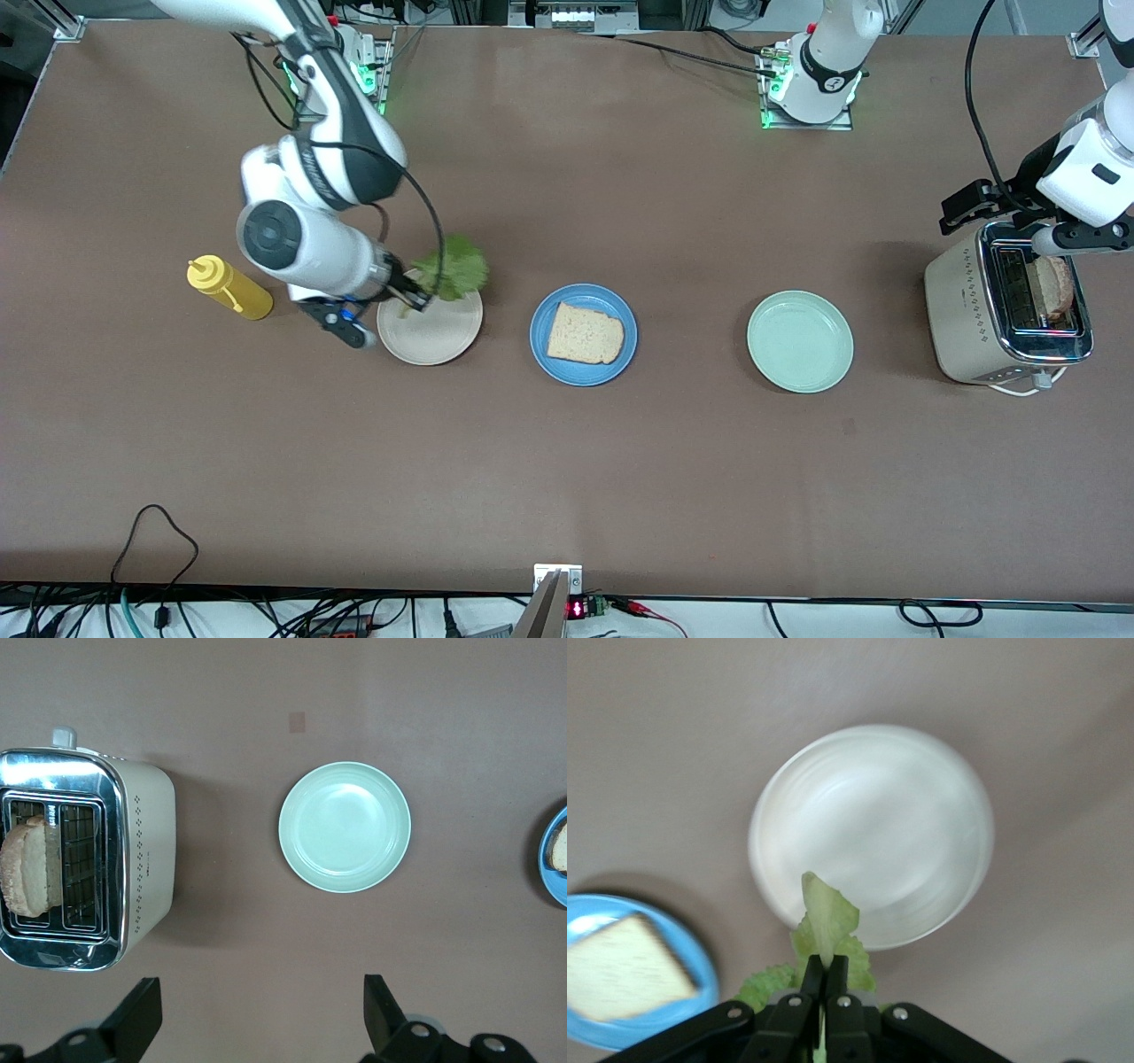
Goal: Make sandwich in blue plate with both arms
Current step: 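Carry the lettuce leaf with the right gripper onto the bread, then release the lettuce and draw the right gripper back, then grasp the yellow mustard bottle with the right gripper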
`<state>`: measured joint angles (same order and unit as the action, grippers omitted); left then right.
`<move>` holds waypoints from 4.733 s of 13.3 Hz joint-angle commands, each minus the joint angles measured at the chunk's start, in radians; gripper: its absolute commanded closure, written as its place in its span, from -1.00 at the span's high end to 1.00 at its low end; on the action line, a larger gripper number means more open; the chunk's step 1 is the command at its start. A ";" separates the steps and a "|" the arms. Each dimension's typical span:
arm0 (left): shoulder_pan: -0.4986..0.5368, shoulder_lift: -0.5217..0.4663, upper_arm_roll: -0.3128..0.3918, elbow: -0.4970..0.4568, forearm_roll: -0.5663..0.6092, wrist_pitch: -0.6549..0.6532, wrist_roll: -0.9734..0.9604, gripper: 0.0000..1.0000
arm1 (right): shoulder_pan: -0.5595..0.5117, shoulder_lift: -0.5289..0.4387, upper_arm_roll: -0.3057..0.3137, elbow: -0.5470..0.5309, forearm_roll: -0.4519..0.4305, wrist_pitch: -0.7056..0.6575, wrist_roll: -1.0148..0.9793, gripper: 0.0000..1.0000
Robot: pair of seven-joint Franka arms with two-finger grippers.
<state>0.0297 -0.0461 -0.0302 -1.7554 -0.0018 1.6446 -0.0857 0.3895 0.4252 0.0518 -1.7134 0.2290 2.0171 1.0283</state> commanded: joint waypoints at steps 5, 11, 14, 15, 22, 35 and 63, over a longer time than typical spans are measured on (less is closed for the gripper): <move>0.012 -0.020 -0.005 -0.027 -0.015 0.015 0.027 1.00 | 0.159 0.308 -0.007 0.314 0.082 0.154 0.502 -1.00; 0.019 -0.020 -0.004 -0.024 -0.015 0.017 0.027 1.00 | 0.218 0.408 -0.007 0.353 0.176 0.362 0.670 -1.00; 0.019 -0.020 -0.005 -0.024 -0.015 0.017 0.027 1.00 | 0.236 0.420 -0.007 0.351 0.173 0.371 0.670 0.20; 0.019 -0.020 -0.005 -0.024 -0.017 0.017 0.027 1.00 | 0.236 0.418 -0.009 0.351 0.165 0.365 0.664 0.67; 0.019 -0.023 -0.005 -0.024 -0.017 0.015 0.027 1.00 | 0.151 0.307 -0.018 0.351 0.089 0.119 0.416 1.00; 0.018 -0.027 -0.008 -0.019 -0.017 0.012 0.046 1.00 | -0.090 -0.015 -0.079 0.261 -0.031 -0.451 -0.407 1.00; 0.016 -0.029 -0.027 -0.019 -0.017 0.007 0.044 1.00 | -0.862 -0.281 -0.089 -0.502 0.400 0.063 -3.019 1.00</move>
<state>0.0389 -0.0551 -0.0481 -1.7587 -0.0029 1.6489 -0.0596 -0.4379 0.1107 -0.0477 -2.2258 0.5631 2.0805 -1.8708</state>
